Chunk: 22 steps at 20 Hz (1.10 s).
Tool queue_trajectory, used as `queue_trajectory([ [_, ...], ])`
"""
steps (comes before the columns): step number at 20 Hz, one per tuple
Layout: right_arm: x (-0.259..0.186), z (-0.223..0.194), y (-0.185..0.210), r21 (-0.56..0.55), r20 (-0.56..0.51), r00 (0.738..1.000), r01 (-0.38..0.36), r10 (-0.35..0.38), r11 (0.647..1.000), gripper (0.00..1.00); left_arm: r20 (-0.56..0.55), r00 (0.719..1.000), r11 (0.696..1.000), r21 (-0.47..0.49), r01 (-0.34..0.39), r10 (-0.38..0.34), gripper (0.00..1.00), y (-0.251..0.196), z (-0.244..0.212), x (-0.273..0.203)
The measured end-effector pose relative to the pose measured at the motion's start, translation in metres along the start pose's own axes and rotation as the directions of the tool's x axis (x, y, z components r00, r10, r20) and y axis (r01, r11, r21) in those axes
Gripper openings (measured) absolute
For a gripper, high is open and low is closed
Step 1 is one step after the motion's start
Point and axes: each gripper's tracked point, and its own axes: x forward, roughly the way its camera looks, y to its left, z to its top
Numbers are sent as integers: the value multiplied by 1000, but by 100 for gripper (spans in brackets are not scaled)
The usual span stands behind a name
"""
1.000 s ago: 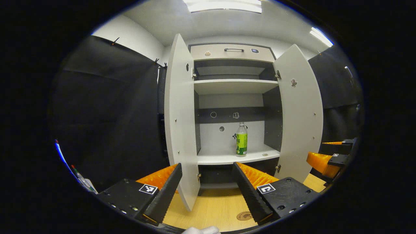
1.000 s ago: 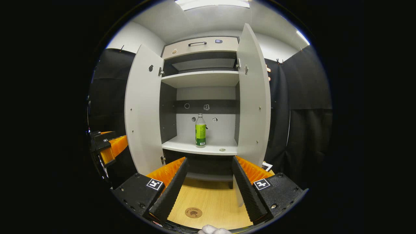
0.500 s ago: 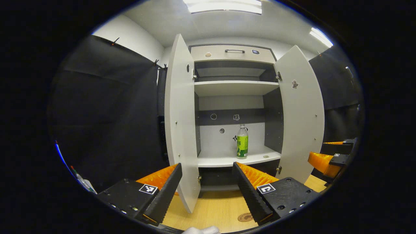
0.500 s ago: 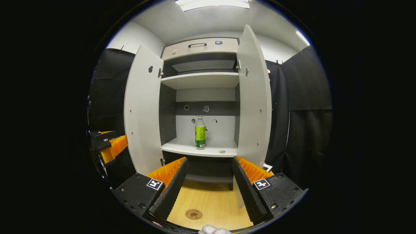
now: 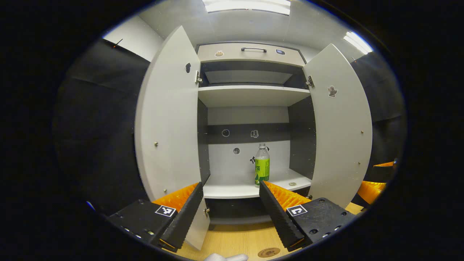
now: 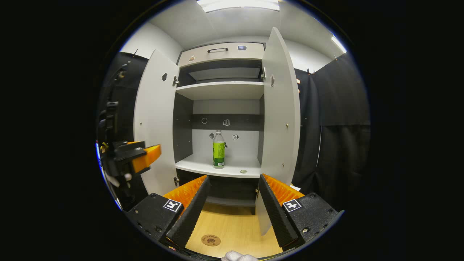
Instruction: Grasp the bottle in the cabinet with the left hand and place it on the coaster, then close the right door with the right hand and the left door with the left hand.
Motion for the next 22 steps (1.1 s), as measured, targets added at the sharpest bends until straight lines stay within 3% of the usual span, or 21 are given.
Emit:
queue_trajectory([
  [5, 8, 13, -16, -6, -2, 1000, 11, -11, 1000, 84, 38, 998, 999, -28, 41, -40, 95, -43, 16, 105],
  [11, 16, 21, -25, -5, -15, 1000, -7, 7, 1000, 84, -1, 998, 997, -60, 55, -55, 95, -86, 9, 211],
  [22, 32, 13, -31, -53, -63, 997, -50, 47, 997, 84, -87, 996, 998, -57, -7, 2, 94, -104, -50, 317],
])
